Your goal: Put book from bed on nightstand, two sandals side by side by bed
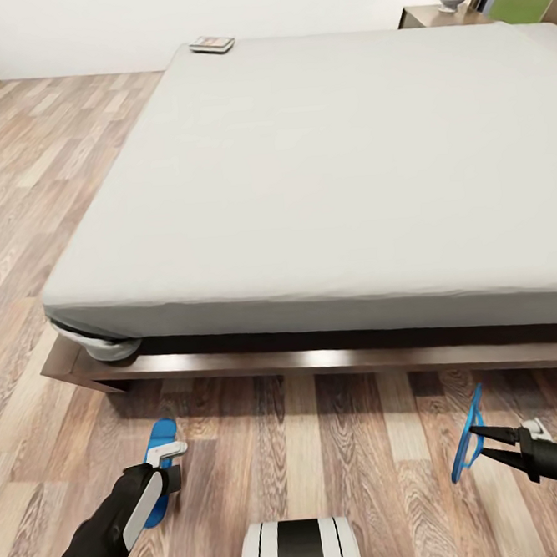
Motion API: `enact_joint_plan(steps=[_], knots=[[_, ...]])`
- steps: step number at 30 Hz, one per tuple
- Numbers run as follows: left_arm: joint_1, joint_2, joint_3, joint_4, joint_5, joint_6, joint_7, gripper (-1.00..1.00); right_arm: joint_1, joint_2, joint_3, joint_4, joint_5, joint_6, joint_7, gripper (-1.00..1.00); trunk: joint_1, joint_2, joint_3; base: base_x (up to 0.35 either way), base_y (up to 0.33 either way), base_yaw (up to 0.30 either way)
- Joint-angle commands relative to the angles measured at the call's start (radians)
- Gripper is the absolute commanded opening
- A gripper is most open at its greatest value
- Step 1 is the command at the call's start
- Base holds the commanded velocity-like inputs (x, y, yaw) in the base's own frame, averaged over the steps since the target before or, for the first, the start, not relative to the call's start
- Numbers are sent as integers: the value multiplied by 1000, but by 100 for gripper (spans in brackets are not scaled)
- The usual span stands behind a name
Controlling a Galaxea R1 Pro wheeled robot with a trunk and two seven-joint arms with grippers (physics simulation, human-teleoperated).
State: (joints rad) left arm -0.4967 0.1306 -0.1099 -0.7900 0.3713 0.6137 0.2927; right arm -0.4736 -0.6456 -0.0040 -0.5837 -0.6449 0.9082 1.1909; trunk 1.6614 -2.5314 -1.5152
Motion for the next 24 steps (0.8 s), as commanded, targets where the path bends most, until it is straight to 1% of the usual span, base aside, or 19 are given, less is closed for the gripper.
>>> enact_joint_plan(steps=[1, 24], knots=[[0, 1, -5, -1, 9, 3, 8, -100, 0, 0, -1, 0, -2, 6, 6, -100, 0, -1, -5, 0, 0, 0], [0, 1, -7, -1, 9, 3, 8, -100, 0, 0, -1, 2, -1, 6, 15, -100, 11, -6, -94, 0, 0, 0]])
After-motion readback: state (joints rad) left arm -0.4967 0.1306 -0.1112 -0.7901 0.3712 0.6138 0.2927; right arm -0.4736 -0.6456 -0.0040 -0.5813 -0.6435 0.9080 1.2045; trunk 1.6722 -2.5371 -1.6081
